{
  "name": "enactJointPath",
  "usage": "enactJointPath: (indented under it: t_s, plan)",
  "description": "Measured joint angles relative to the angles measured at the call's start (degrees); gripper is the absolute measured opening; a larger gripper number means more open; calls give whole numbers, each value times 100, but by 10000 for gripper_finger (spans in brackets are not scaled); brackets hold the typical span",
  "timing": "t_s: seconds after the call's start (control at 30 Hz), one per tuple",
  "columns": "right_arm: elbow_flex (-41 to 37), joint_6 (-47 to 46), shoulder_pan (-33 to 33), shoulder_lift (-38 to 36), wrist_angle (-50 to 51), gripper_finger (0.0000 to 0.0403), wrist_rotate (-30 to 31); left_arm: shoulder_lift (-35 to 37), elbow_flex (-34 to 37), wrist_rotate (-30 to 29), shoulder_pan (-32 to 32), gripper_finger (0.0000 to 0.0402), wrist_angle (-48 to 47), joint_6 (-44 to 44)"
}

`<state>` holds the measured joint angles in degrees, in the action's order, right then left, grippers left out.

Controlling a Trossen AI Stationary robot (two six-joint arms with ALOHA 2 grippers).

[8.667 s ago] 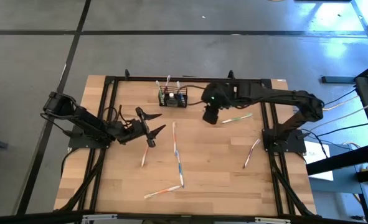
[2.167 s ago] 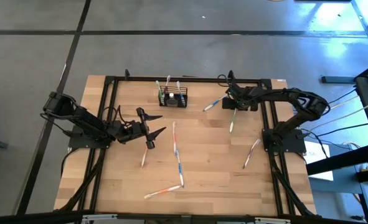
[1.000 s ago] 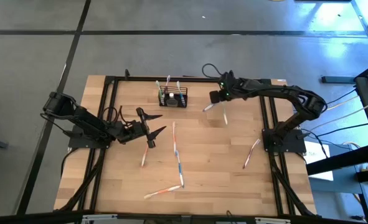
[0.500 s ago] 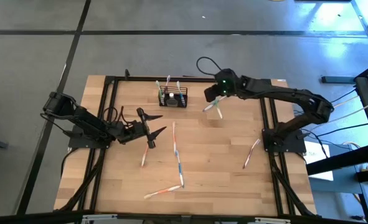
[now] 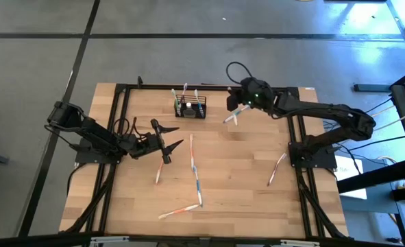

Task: Pick & Place toothbrushing station
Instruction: Put the green toothbrush into the black wire organizer

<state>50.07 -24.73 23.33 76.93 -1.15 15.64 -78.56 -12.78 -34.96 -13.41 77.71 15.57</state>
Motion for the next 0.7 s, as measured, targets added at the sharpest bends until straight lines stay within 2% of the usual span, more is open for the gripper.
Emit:
enactJointPath:
  t_s: [0.17,0.27,0.47,0.7]
  plan:
    - [-809,158,75,9,-2227,22,-150,0,0,0,0,237,0,4]
    - [-1080,193,87,44,-3196,22,-132,0,0,0,11,237,15,33]
    - [-1133,806,84,518,-4407,22,-121,0,0,2,133,237,47,66]
    - [-1127,1773,264,1308,-6327,22,-187,0,0,4,164,237,42,66]
